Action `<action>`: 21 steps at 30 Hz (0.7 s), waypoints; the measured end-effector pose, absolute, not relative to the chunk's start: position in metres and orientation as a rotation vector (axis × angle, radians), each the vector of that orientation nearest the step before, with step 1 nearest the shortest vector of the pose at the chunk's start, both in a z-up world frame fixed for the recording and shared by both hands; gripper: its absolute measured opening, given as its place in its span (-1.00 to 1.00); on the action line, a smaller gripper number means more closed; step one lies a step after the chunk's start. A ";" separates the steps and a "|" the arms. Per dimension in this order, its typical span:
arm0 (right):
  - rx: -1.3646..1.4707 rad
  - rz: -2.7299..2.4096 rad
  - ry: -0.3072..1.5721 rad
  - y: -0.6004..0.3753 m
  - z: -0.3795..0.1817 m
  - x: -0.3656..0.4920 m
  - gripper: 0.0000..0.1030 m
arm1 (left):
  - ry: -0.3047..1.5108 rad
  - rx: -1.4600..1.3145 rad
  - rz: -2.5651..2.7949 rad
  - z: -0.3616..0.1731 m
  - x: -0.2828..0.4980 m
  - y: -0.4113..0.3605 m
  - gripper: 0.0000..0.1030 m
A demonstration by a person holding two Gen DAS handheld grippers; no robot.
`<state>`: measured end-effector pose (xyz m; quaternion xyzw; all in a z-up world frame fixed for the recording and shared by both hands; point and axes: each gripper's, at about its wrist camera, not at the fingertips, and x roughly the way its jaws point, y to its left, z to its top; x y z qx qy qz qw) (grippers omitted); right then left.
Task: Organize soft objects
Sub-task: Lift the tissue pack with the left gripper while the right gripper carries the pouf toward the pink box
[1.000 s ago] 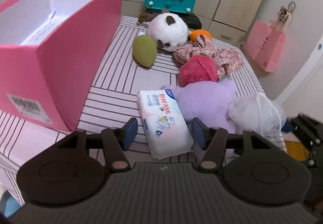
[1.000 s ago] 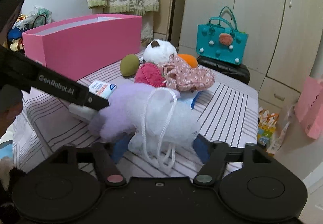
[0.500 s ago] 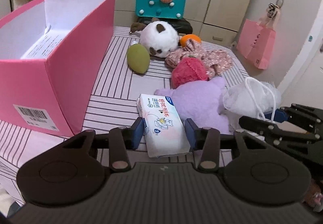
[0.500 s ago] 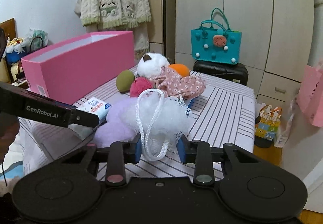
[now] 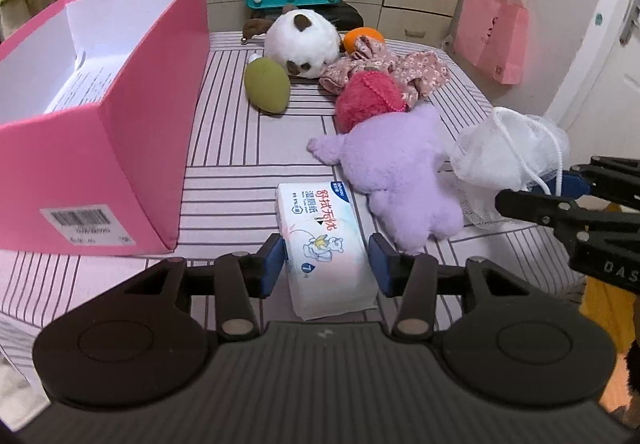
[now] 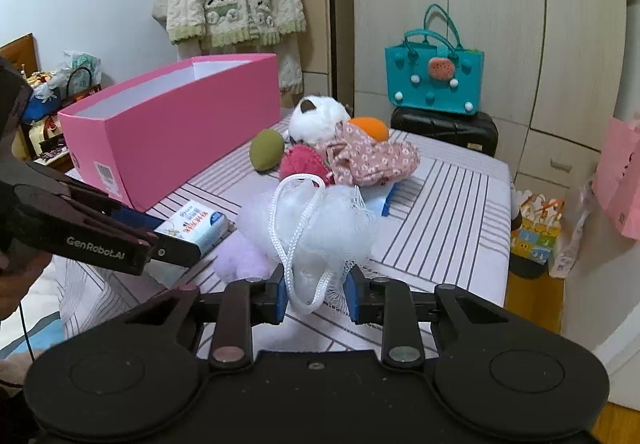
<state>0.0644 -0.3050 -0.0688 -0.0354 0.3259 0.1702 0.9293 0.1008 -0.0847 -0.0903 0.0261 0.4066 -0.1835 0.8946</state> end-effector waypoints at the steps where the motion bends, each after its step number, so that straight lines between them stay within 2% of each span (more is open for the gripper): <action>1: -0.071 0.346 0.674 -0.305 -0.070 0.066 -0.38 | 0.838 0.068 -0.378 -0.091 0.101 -0.087 -0.01; 5: -0.062 0.345 0.685 -0.305 -0.069 0.069 -0.38 | 0.815 0.147 -0.389 -0.099 0.101 -0.097 0.07; 7: -0.068 0.345 0.683 -0.306 -0.066 0.068 -0.40 | 0.792 0.174 -0.376 -0.100 0.099 -0.098 -0.13; 9: -0.066 0.347 0.691 -0.306 -0.063 0.067 -0.40 | 0.789 0.179 -0.387 -0.098 0.100 -0.097 -0.22; 21: -0.029 0.466 0.812 -0.289 -0.024 0.068 -0.40 | 0.863 0.200 -0.516 -0.056 0.095 -0.058 -0.23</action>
